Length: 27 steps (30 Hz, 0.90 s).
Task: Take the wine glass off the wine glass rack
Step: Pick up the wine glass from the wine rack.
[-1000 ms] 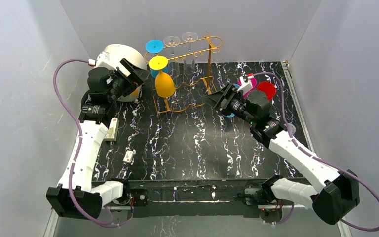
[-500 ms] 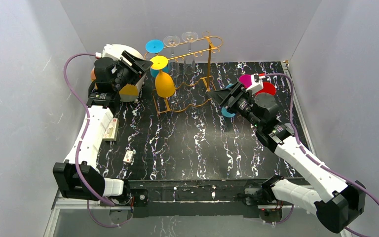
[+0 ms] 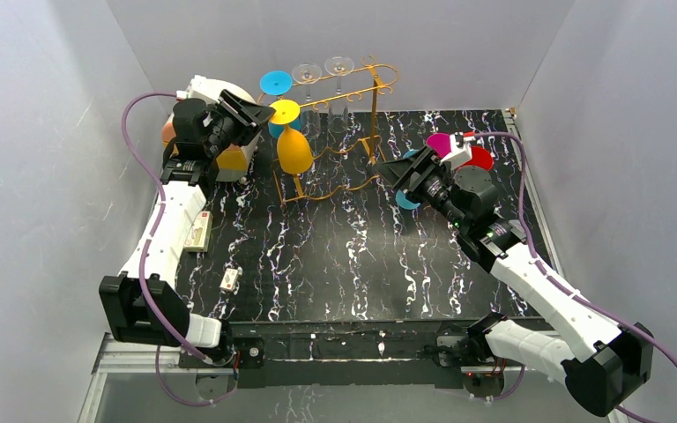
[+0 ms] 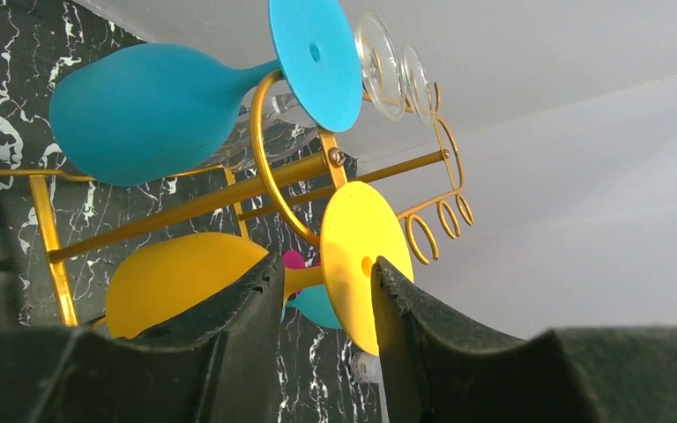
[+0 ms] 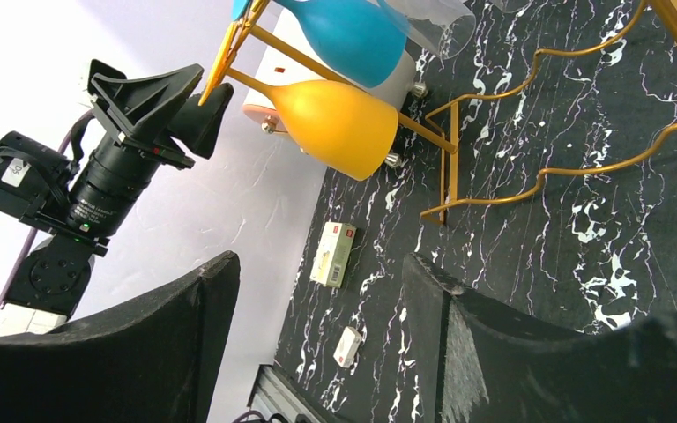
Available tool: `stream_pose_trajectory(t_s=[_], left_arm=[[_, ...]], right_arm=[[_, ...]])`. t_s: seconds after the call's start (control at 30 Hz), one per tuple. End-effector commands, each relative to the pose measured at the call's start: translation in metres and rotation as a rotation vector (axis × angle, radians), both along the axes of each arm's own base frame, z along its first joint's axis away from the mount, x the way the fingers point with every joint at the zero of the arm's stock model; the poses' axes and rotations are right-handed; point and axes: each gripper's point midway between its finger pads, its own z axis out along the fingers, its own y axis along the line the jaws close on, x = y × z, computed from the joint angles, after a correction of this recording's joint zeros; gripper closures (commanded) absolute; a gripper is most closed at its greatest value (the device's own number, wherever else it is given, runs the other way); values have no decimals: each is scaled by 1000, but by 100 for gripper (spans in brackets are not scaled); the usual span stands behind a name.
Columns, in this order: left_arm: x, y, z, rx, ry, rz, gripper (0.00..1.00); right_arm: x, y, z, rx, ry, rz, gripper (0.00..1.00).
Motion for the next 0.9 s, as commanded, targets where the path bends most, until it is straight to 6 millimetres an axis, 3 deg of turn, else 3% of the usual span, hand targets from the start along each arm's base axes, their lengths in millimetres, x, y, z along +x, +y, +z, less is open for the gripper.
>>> stream_pose_trajectory(t_s=[0.0, 0.27, 0.5, 0.63, 0.87], left_arm=[[2, -2, 25, -31, -61, -21, 62], [3, -9, 22, -80, -57, -50, 79], [-2, -1, 21, -58, -41, -5, 95], [-4, 0, 24, -58, -48, -2, 100], [-10, -7, 32, -131, -67, -33, 100]], right_arm=[[3, -7, 4, 6, -22, -37, 25], [3, -13, 4, 5, -23, -67, 24], [3, -16, 5, 6, -25, -81, 24], [3, -16, 4, 5, -23, -86, 24], [3, -16, 4, 7, -21, -85, 24]])
